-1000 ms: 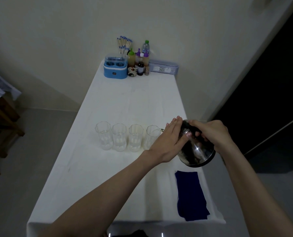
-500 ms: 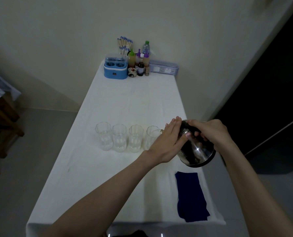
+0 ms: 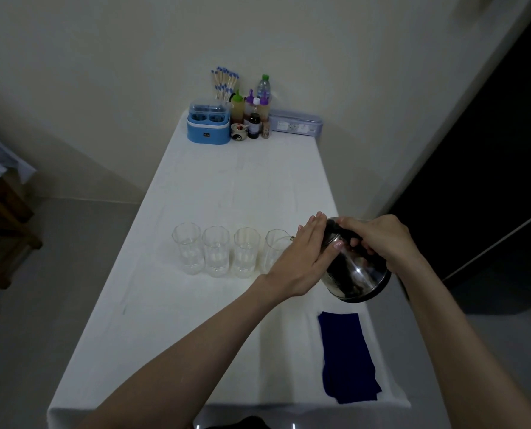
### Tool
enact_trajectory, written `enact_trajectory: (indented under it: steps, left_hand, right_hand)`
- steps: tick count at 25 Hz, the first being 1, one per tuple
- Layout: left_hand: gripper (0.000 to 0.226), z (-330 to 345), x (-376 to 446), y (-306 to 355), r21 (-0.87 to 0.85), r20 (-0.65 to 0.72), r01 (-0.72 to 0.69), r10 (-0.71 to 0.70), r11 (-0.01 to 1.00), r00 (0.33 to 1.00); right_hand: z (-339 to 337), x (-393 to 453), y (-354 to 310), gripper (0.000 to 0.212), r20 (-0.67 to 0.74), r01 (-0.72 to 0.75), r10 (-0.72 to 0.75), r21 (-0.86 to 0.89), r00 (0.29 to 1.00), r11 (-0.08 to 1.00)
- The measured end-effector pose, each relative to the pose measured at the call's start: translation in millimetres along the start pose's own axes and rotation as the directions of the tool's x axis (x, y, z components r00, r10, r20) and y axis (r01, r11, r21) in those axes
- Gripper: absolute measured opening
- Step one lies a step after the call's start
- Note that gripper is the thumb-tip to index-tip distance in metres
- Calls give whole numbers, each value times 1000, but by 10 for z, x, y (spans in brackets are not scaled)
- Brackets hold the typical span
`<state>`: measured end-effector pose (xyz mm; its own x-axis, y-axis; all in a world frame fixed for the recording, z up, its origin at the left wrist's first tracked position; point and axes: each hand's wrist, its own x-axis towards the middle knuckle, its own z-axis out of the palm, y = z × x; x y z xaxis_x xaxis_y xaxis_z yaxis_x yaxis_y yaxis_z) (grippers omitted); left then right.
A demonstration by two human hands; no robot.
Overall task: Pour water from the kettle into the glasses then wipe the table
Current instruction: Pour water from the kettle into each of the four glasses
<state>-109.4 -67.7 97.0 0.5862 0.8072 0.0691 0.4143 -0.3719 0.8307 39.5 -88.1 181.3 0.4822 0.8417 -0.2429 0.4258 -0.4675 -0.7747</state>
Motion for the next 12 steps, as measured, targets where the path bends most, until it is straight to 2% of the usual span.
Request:
enact_trajectory:
  steps: [12]
  left_hand:
    - [70,-10,-27,-5,-1,8,-1,1,1000,1000]
  right_hand:
    - [17,33,29,50,7,15,-15,-6,1000,1000]
